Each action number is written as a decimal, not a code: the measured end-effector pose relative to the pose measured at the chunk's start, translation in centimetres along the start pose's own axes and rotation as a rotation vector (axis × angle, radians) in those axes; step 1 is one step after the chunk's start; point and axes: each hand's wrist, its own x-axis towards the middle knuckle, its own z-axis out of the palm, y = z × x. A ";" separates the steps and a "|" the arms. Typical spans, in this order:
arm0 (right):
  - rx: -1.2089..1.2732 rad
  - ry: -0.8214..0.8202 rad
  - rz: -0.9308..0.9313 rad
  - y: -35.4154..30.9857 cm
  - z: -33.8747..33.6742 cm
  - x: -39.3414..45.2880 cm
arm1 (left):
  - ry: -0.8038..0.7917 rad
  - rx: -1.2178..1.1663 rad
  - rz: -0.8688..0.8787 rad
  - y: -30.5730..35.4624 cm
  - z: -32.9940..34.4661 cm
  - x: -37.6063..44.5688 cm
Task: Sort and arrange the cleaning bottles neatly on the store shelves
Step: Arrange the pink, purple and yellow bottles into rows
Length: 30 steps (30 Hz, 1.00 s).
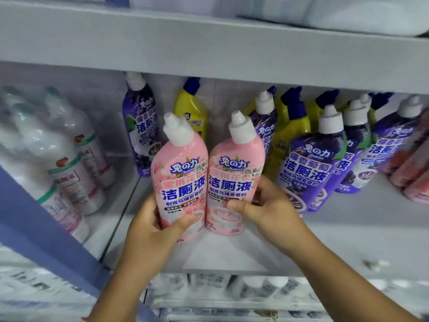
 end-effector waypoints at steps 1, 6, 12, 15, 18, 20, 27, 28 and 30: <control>0.011 0.018 -0.007 0.0 -0.5 -0.3 | -0.004 -0.016 0.007 0.5 0.5 -0.2; -0.011 0.061 -0.065 -1.7 -6.1 -2.8 | -0.086 -0.129 0.024 3.4 4.4 -2.0; 0.026 0.165 -0.102 -1.4 -14.1 -6.7 | -0.192 -0.155 -0.023 5.4 12.9 -4.0; 0.043 0.191 -0.103 -1.1 -19.3 -8.8 | -0.222 -0.109 -0.027 6.3 18.4 -5.2; 0.017 0.227 -0.120 -0.6 -25.6 -10.9 | -0.226 -0.096 -0.010 6.7 24.7 -6.4; 0.002 0.244 -0.127 -0.1 -30.1 -12.4 | -0.239 -0.097 0.026 6.5 29.4 -7.2; 0.017 0.315 -0.079 3.7 -44.9 -16.3 | -0.298 -0.063 0.039 4.7 44.7 -9.0; 0.012 0.321 -0.057 4.5 -46.6 -16.5 | -0.302 -0.054 0.024 4.5 46.6 -9.2; 0.003 0.326 -0.010 5.6 -49.6 -16.6 | -0.305 -0.063 -0.010 4.3 49.5 -9.3</control>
